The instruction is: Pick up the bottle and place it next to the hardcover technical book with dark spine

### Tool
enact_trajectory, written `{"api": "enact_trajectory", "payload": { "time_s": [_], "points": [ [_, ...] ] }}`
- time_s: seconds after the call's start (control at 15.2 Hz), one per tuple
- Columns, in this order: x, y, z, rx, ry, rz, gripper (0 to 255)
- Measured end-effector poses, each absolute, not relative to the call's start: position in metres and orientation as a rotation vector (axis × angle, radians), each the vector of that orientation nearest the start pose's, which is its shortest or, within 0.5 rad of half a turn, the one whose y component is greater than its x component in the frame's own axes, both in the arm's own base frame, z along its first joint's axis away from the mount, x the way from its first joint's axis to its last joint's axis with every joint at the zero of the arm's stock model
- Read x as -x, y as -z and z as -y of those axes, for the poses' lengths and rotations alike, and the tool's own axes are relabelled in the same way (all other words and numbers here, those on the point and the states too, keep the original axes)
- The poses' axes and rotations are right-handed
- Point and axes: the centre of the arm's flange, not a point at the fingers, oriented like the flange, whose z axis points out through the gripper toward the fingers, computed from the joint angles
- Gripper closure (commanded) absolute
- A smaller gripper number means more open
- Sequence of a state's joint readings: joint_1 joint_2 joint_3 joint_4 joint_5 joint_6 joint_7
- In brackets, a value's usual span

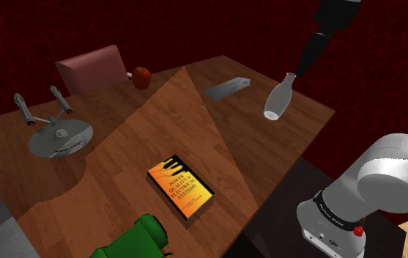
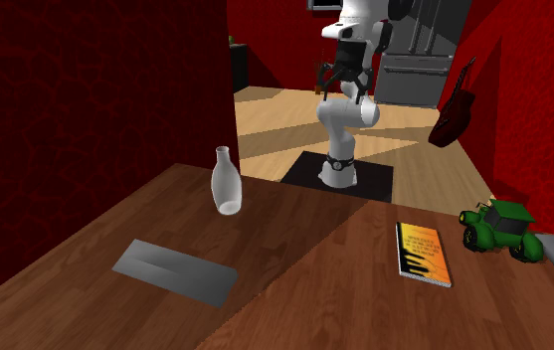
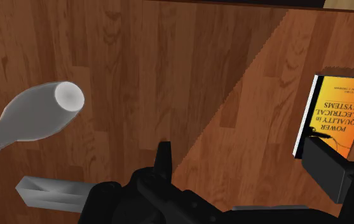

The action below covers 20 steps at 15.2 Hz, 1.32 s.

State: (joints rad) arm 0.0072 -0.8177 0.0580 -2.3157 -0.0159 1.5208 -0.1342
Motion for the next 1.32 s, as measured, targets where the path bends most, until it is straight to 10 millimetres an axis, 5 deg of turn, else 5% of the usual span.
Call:
{"api": "enact_trajectory", "payload": {
  "time_s": [0.33, 1.32],
  "points": [
    [-0.307, -0.602, 0.012, 3.180, 0.022, 0.309, 0],
    [-0.381, -0.529, 0.188, 3.144, -0.016, 0.415, 0]
  ]
}}
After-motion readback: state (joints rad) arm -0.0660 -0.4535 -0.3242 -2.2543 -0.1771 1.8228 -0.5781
